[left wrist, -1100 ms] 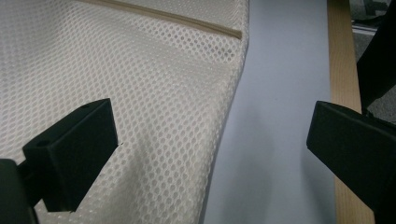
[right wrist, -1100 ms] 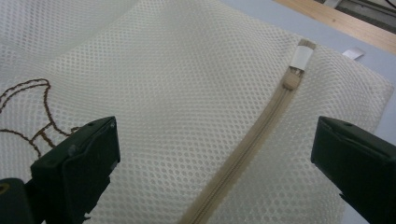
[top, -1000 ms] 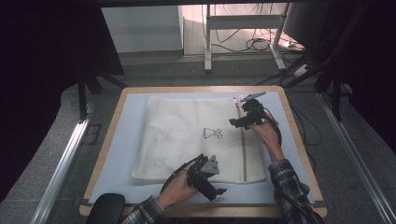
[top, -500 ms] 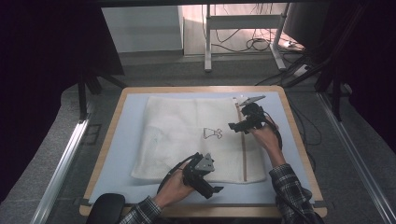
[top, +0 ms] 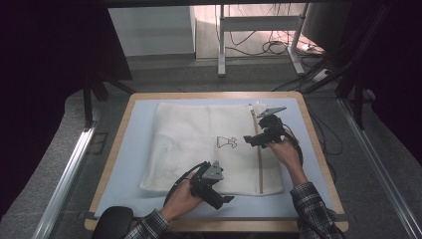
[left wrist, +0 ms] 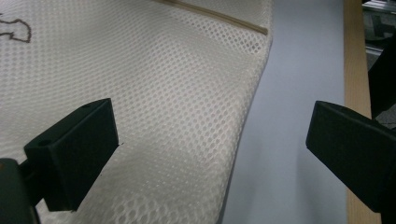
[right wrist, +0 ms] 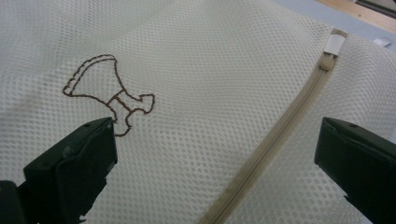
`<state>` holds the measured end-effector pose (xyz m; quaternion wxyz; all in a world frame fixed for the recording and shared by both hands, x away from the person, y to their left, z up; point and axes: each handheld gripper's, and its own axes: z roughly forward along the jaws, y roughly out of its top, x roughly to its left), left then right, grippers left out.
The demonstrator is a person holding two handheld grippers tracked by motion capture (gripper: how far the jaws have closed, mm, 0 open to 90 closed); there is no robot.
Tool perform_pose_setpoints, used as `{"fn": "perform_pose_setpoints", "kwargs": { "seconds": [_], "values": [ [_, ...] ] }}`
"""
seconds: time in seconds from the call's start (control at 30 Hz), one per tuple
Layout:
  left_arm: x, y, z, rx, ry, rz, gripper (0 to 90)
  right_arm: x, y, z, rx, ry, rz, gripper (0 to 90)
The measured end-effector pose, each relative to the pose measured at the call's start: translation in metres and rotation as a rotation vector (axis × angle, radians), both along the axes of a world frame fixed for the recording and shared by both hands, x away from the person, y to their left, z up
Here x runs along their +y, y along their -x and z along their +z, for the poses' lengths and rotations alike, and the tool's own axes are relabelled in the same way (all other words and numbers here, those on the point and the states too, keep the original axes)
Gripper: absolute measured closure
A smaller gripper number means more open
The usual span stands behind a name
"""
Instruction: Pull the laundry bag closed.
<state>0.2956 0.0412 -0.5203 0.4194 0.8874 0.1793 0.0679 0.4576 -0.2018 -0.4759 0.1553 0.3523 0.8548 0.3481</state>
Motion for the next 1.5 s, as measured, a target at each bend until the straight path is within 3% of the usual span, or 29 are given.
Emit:
{"fn": "perform_pose_setpoints", "kwargs": {
  "seconds": [0.13, 0.37, 0.43, 0.53, 0.87, 1.13, 1.5],
  "values": [
    [0.007, -0.002, 0.002, -0.009, -0.010, 0.008, 2.1, 0.001, 0.007, 0.000, -0.006, 0.004, 0.006, 0.0],
    [0.017, -0.002, 0.004, -0.007, 0.008, 0.043, 2.3, 0.002, 0.020, 0.002, -0.030, 0.006, 0.020, 0.0],
    [0.021, -0.003, 0.005, -0.017, -0.010, 0.040, 2.4, 0.003, 0.022, 0.003, -0.029, 0.006, 0.026, 0.0],
    [0.026, -0.002, 0.006, -0.019, -0.003, 0.056, 2.5, 0.005, 0.028, 0.005, -0.020, -0.004, 0.031, 0.0],
    [0.042, 0.001, 0.008, -0.027, 0.000, 0.092, 2.7, 0.009, 0.046, 0.005, -0.058, 0.015, 0.063, 0.0],
    [0.053, 0.002, 0.010, -0.044, 0.003, 0.126, 2.9, 0.006, 0.058, 0.006, -0.043, 0.020, 0.070, 0.0],
    [0.071, 0.004, 0.012, -0.050, 0.010, 0.177, 3.1, -0.001, 0.080, 0.004, -0.068, 0.025, 0.076, 0.0]
  ]
}}
